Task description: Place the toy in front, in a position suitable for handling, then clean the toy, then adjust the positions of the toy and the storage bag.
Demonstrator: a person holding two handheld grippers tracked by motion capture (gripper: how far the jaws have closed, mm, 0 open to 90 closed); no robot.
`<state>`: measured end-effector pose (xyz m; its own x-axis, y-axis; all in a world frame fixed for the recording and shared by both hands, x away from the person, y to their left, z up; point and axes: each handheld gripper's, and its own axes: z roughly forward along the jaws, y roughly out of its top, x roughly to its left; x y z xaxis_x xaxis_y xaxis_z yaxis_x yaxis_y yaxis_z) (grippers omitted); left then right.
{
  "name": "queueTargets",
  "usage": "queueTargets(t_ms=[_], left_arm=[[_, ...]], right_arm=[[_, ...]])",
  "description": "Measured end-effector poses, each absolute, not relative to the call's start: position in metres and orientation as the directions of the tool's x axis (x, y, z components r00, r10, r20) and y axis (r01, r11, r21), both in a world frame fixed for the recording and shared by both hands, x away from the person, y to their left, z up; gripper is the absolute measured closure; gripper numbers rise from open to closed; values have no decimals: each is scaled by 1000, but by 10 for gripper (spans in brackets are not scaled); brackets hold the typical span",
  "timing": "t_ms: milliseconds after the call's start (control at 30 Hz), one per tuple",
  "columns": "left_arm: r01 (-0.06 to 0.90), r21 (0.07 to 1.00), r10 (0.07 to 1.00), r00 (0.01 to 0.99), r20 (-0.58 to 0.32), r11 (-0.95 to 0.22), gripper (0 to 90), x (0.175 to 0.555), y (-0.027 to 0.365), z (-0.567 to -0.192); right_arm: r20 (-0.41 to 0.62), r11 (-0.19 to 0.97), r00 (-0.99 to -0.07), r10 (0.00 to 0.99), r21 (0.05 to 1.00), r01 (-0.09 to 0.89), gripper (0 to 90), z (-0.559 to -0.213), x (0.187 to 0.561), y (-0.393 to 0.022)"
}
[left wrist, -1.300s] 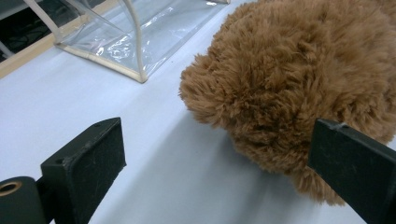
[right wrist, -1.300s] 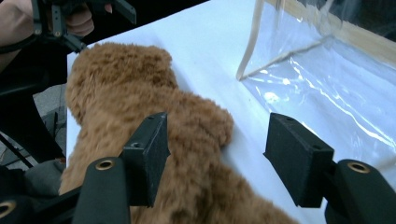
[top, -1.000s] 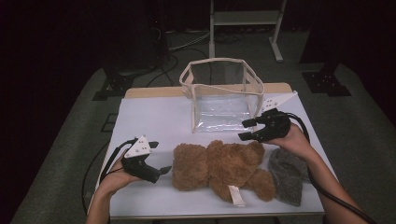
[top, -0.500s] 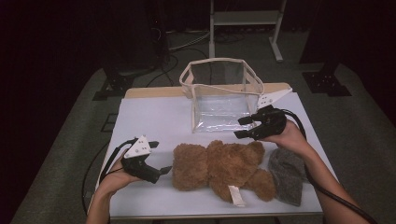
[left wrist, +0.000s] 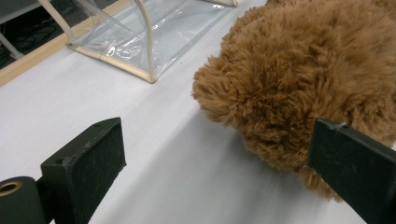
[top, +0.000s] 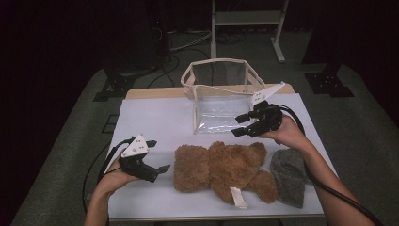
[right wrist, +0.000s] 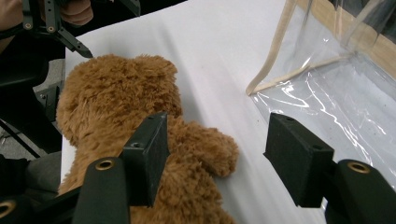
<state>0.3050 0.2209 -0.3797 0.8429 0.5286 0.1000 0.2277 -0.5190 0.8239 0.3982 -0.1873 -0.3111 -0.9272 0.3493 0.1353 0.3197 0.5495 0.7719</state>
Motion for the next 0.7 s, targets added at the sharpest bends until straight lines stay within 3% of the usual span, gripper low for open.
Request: queueTargets(t_ms=[700], left_arm=[[226, 815, 537, 835, 119, -533, 32, 303, 233, -379]], right_arm=[[103, 596, -951, 293, 758, 266, 376, -295, 421, -160]])
